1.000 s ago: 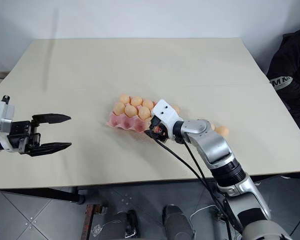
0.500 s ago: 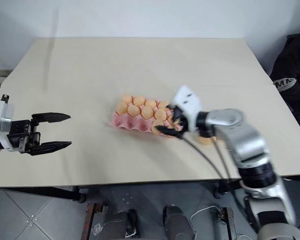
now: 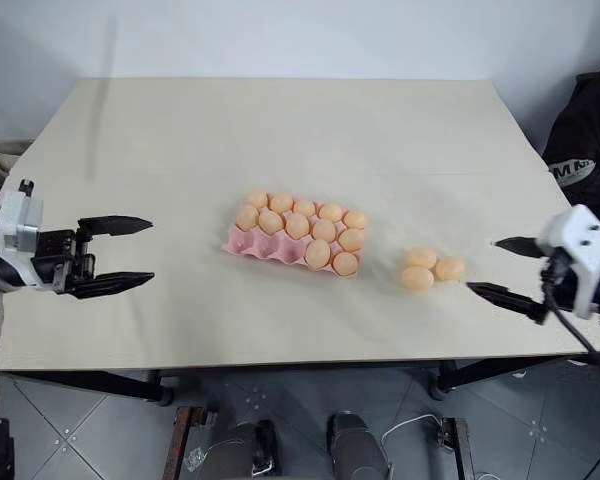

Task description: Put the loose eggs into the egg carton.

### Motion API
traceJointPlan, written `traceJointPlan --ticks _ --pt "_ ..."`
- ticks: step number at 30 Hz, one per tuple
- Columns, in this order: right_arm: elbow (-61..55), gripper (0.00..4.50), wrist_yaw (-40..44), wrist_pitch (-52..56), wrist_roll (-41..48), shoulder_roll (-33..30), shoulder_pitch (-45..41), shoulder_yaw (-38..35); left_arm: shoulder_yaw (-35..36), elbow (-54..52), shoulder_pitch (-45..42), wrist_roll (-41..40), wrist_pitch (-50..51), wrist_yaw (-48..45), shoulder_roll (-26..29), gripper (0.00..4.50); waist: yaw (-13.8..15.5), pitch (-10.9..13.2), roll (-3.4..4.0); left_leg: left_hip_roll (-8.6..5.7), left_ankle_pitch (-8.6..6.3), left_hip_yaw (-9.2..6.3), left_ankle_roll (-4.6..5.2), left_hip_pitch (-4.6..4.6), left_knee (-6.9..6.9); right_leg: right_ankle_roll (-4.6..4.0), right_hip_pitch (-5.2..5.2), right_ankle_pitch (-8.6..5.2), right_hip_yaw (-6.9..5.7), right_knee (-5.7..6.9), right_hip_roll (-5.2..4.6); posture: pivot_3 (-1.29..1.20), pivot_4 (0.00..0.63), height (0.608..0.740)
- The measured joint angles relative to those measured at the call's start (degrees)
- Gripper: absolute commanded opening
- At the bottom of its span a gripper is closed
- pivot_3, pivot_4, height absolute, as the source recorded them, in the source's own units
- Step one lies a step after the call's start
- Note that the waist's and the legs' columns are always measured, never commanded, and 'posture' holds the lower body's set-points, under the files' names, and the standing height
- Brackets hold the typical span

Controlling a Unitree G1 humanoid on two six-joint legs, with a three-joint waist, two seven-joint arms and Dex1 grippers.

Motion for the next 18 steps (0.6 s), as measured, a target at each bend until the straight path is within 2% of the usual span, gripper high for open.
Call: traceJointPlan --ticks 3,7,14,18 --pt "4.7 4.46 2.6 -2.0 -0.2 -0.8 4.2 -4.7 -0.6 1.4 -0.4 0.2 -0.4 -0.3 -0.1 4.50 0.0 0.0 0.00 -0.02 0.00 0.00 0.02 0.00 0.01 0.02 0.02 0.02 0.03 -0.02 -0.03 0.00 0.150 0.740" --pt "10.0 4.46 5.2 -4.3 -0.1 -2.5 5.4 -8.3 -1.0 1.5 -0.6 0.3 -0.7 -0.4 -0.2 4.50 -0.1 0.0 0.01 -0.02 0.00 0.02 0.02 0.00 0.01 0.03 0.02 0.02 0.05 -0.02 -0.03 0.00 0.150 0.740" --pt "19.2 4.46 7.5 -9.7 -0.1 -3.7 2.4 -7.8 -1.3 1.5 -0.9 0.3 -1.1 -0.3 -0.3 4.50 -0.1 0.0 0.04 -0.02 0.00 0.01 0.01 0.00 0.01 0.03 0.01 0.02 0.05 -0.02 -0.04 0.00 0.150 0.740" --pt "23.4 4.46 8.4 -13.0 -0.7 -3.8 -2.7 -2.8 -1.1 1.4 -0.6 0.3 -1.1 -0.2 -0.3 4.50 -0.6 0.0 0.04 -0.01 0.00 0.01 0.01 0.03 0.04 0.04 0.04 0.02 0.04 0.03 -0.03 0.00 0.150 0.740"
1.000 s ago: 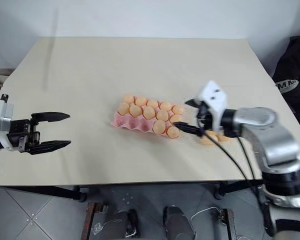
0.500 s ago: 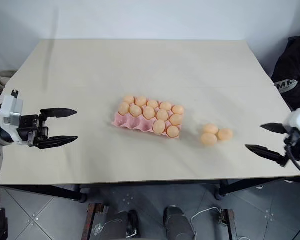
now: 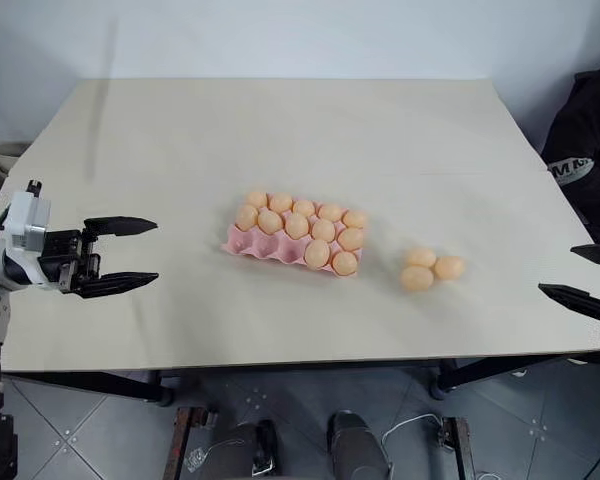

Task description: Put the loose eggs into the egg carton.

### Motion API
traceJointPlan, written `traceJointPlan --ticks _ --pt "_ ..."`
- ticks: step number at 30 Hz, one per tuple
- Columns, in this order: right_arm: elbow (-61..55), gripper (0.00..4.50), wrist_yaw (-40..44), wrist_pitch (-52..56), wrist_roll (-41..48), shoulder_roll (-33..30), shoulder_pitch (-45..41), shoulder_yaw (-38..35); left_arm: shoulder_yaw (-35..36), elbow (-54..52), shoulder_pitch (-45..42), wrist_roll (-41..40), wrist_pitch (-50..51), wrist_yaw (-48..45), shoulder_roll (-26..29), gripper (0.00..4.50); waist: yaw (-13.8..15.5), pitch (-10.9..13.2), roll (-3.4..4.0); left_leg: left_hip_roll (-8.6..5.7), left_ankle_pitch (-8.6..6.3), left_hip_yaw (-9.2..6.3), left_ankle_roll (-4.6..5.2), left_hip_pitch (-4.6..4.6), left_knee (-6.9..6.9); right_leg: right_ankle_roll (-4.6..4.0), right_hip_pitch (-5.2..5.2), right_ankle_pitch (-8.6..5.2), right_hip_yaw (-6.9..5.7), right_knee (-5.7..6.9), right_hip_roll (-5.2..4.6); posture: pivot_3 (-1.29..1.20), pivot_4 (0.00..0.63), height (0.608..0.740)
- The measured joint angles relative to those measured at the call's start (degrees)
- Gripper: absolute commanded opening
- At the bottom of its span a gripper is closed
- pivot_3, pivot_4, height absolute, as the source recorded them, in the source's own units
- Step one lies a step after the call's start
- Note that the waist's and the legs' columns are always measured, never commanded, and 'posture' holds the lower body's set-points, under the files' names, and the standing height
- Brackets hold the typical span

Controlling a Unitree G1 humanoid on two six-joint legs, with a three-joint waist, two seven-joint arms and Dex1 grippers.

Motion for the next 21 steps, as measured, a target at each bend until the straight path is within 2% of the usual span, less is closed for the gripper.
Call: traceJointPlan --ticks 3,10,15,21 --pt "5.4 4.46 -0.3 -3.8 -2.1 2.0 -7.7 7.7 0.2 -0.4 0.7 0.0 0.1 0.4 0.0 4.50 -0.9 0.0 0.02 -0.01 0.01 0.00 0.01 0.01 0.08 0.03 0.02 0.02 0.00 0.06 -0.02 0.00 0.150 0.740" --pt "18.3 4.46 -0.9 -9.7 -7.1 8.7 -22.1 20.3 1.3 -4.6 4.3 -0.5 1.5 1.5 0.1 4.50 -1.2 0.1 0.14 0.00 0.04 0.02 -0.03 -0.02 0.11 0.03 -0.07 0.01 0.03 0.18 0.00 0.00 0.150 0.740" --pt "26.6 4.46 -2.0 -12.5 -11.2 12.4 -30.1 26.1 3.5 -7.5 7.5 -1.4 2.7 2.9 0.3 4.50 -1.5 0.1 0.15 0.00 0.04 0.02 -0.03 -0.02 0.15 0.02 -0.06 0.01 0.03 0.19 -0.02 0.00 0.150 0.740" --pt "32.1 4.46 -0.6 -15.5 -14.3 15.6 -35.6 31.2 5.2 -9.7 9.4 -1.7 3.8 4.2 0.4 4.50 -1.7 0.1 0.17 0.00 0.04 0.02 -0.03 -0.03 0.19 0.02 -0.06 0.01 0.02 0.25 -0.03 0.00 0.150 0.740"
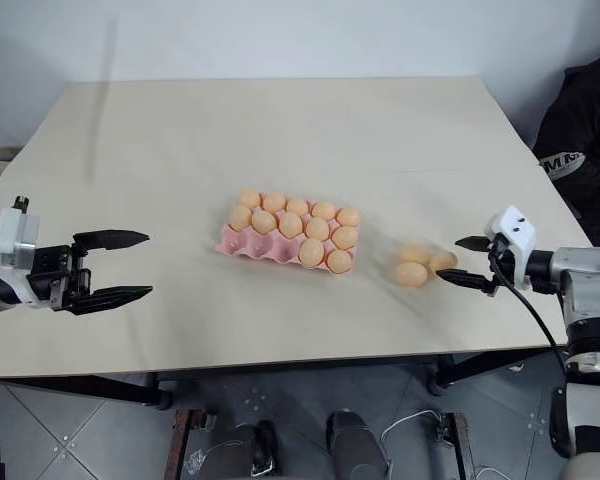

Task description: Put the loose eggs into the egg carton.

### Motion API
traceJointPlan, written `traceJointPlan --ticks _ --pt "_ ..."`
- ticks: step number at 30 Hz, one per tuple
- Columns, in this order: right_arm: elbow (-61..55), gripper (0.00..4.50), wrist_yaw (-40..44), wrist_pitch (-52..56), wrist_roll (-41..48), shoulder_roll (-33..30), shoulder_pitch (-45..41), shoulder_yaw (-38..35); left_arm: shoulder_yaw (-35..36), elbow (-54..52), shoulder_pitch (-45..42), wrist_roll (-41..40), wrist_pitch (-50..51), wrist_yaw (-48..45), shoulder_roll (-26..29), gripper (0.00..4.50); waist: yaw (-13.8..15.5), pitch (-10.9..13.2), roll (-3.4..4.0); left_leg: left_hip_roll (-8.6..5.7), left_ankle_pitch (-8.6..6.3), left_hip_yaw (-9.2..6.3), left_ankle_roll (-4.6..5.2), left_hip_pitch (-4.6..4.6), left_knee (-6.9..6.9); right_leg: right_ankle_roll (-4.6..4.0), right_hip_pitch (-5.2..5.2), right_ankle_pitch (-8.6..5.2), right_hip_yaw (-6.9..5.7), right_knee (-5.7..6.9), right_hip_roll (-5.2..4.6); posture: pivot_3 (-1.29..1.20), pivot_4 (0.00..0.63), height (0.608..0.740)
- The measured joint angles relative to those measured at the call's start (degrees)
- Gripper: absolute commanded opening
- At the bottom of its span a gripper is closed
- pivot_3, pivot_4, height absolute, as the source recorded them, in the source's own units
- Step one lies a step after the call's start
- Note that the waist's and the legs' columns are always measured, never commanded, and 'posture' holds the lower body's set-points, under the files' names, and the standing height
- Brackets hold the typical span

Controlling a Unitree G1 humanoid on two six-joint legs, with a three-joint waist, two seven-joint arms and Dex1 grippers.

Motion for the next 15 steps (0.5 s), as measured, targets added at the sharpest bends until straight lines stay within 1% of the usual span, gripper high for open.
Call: traceJointPlan --ticks 5,8,11,13,15 --pt "4.7 4.46 -0.3 -3.3 -3.8 1.8 -3.2 3.4 0.3 -1.9 0.8 -0.1 0.7 1.2 0.0 4.50 -0.4 0.0 0.00 -0.01 0.00 0.00 0.00 -0.01 0.00 0.00 0.00 0.00 0.00 0.01 0.00 0.00 0.150 0.740" --pt "6.6 4.46 -0.5 -4.3 -5.2 1.8 -3.9 4.4 1.3 -2.1 1.0 -0.4 0.8 1.5 0.0 4.50 -0.6 0.0 0.01 0.00 0.00 0.00 -0.01 -0.01 -0.01 0.00 -0.01 0.00 -0.01 0.00 0.00 0.00 0.150 0.740" --pt "7.8 3.83 -1.2 -5.4 -5.6 1.8 -4.2 4.5 1.3 -2.3 1.2 -0.4 1.0 1.8 0.0 4.50 -0.6 0.0 0.01 0.00 0.00 0.00 -0.01 0.00 0.01 0.00 0.00 0.00 0.00 0.02 0.00 0.00 0.150 0.740" --pt "7.9 3.16 -1.4 -6.2 -5.7 1.8 -4.4 4.5 1.3 -2.3 1.3 -0.4 1.1 2.0 0.0 4.50 -0.6 0.0 0.01 0.00 0.00 0.00 -0.01 0.00 0.04 0.00 0.00 0.00 0.00 0.06 0.00 0.00 0.150 0.740" --pt "7.9 2.39 -1.3 -6.2 -5.6 1.8 -4.9 4.4 1.3 -2.3 1.3 -0.4 1.1 2.1 0.0 4.50 -0.8 0.0 0.01 0.00 0.01 0.00 -0.01 0.00 0.07 0.00 -0.01 0.00 0.02 0.12 0.01 0.00 0.150 0.740"
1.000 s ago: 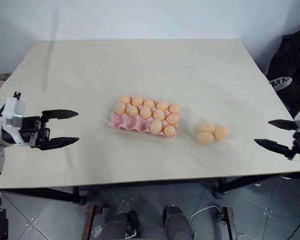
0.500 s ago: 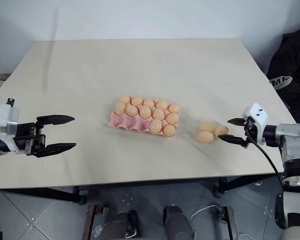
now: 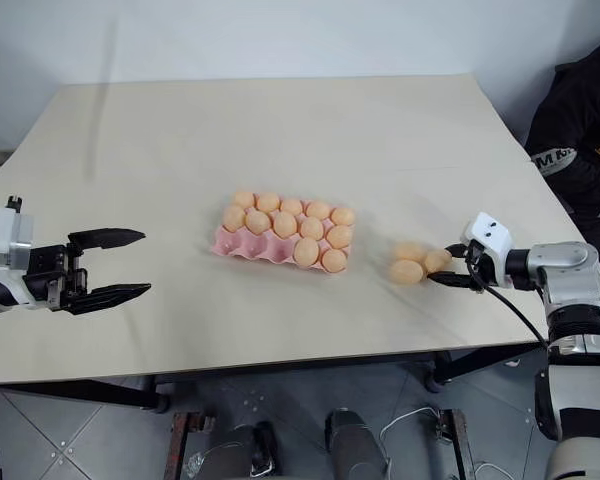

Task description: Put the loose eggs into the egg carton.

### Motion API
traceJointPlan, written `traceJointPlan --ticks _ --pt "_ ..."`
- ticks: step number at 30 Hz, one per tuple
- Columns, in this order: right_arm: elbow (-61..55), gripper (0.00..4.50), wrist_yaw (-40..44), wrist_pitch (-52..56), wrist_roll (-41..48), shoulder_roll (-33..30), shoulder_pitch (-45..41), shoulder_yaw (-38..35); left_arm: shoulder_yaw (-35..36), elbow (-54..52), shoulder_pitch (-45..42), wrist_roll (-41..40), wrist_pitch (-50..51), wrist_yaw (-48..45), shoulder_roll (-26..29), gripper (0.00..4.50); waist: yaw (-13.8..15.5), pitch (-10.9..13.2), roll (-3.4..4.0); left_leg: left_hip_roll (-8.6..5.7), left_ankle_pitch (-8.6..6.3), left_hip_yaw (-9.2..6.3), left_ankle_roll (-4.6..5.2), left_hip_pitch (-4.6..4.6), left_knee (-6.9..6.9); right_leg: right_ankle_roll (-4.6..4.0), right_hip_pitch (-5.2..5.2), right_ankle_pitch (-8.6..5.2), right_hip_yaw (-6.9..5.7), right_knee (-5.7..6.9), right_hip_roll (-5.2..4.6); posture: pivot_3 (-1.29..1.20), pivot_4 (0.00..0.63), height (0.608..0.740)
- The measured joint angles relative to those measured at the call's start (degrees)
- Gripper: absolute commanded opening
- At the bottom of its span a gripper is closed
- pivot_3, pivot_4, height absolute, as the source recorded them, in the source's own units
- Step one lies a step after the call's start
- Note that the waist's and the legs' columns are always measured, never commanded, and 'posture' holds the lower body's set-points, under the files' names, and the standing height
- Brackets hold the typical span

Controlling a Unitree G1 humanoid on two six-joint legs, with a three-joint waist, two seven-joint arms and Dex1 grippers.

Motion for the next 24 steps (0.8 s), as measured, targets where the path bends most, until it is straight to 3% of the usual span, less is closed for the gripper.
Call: traceJointPlan --ticks 5,13,19,24 --pt "-0.8 2.00 0.0 0.4 0.7 0.0 -0.2 -0.5 0.0 0.0 0.0 0.0 0.0 0.1 0.0 4.50 0.0 0.0 0.00 0.00 0.01 -0.01 -0.02 0.01 0.00 0.00 -0.01 0.00 -0.01 0.05 0.00 0.00 0.150 0.740" --pt "-7.1 1.90 -2.5 3.6 2.6 -0.1 -0.1 -3.0 -0.2 0.1 -0.8 0.0 -0.3 0.3 0.0 4.50 0.0 0.0 0.04 0.00 0.01 0.00 -0.03 0.00 0.00 0.00 -0.04 0.00 0.04 0.09 -0.01 0.00 0.150 0.740" --pt "-28.8 1.90 -6.1 17.0 6.8 -0.1 0.4 -4.8 -0.4 0.8 -1.2 0.0 -0.5 0.0 -0.1 4.50 0.0 0.0 0.06 0.05 0.02 -0.03 -0.08 0.00 0.00 -0.07 -0.10 -0.04 0.02 0.17 0.00 0.00 0.150 0.740" --pt "-47.2 1.90 -16.2 32.6 10.2 8.6 0.5 -3.9 -1.2 1.3 -2.7 0.0 -0.7 -0.8 -0.2 4.50 0.1 0.0 0.04 0.05 -0.09 -0.04 -0.33 -0.02 -0.01 -0.10 -0.14 -0.05 0.01 0.23 -0.02 0.00 0.150 0.740"
